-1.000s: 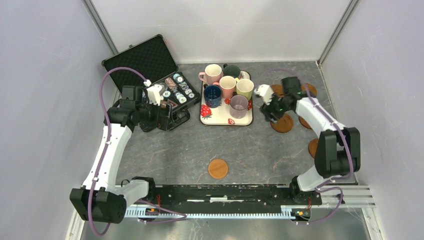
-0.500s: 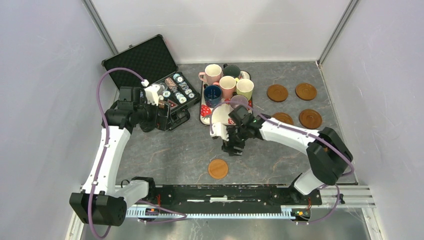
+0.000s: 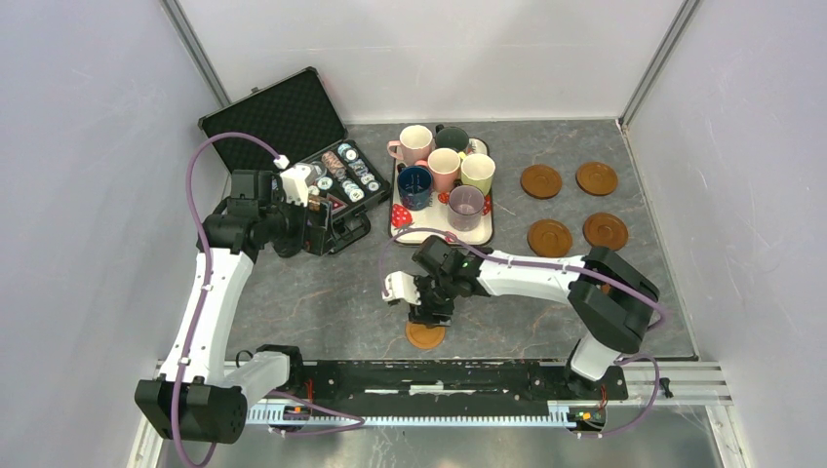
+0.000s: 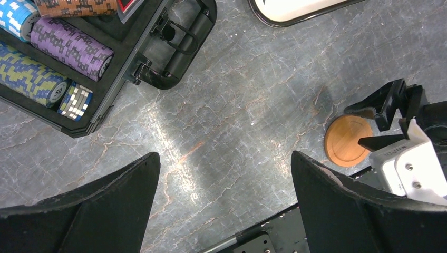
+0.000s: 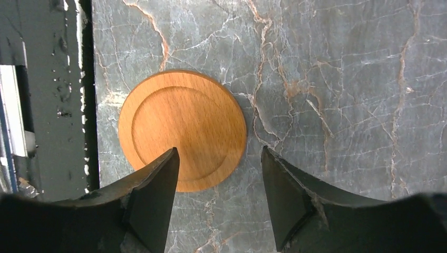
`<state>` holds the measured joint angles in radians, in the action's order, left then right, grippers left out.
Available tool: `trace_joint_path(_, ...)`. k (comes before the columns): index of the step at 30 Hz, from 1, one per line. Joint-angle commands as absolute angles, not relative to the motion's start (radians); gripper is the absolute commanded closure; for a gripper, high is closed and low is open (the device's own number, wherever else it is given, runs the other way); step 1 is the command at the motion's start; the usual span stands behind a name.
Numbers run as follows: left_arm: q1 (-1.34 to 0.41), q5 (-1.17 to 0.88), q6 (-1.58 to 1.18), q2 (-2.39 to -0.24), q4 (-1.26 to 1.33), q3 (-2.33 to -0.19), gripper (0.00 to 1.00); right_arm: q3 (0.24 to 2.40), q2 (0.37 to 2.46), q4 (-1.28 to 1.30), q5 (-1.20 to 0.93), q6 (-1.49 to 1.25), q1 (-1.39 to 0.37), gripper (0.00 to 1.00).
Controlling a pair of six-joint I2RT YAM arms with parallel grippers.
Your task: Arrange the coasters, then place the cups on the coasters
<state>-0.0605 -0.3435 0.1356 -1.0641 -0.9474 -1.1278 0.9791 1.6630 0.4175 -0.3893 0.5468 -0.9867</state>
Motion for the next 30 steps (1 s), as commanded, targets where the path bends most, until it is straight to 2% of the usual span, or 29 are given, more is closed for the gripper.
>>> trace_joint_path(1,-0.054,-0.359,0.107,-1.057,-0.928,-1.144,0.00,0.957,1.687,0.361,-0.342,0.526,-0.997,0.36)
trace_joint_path(7,-0.054,-0.359,0.110,-1.057,-0.928,-1.141,0.00,0.926,1.687,0.391,-0.288,0.558,-0.982,0.48)
trace_joint_path(13,-0.054,-0.363,0.114,-1.064,-0.928,-1.139,0.00,0.844,1.632,0.473,-0.329,0.620,-0.841,0.56)
trace_joint_path(23,-0.054,-0.380,0.119,-1.079,-0.923,-1.135,0.00,0.688,1.482,0.598,-0.289,0.822,-0.491,0.58)
trace_joint_path(30,-0.054,-0.390,0.125,-1.085,-0.917,-1.129,0.00,0.644,1.465,0.632,-0.299,0.947,-0.246,0.58)
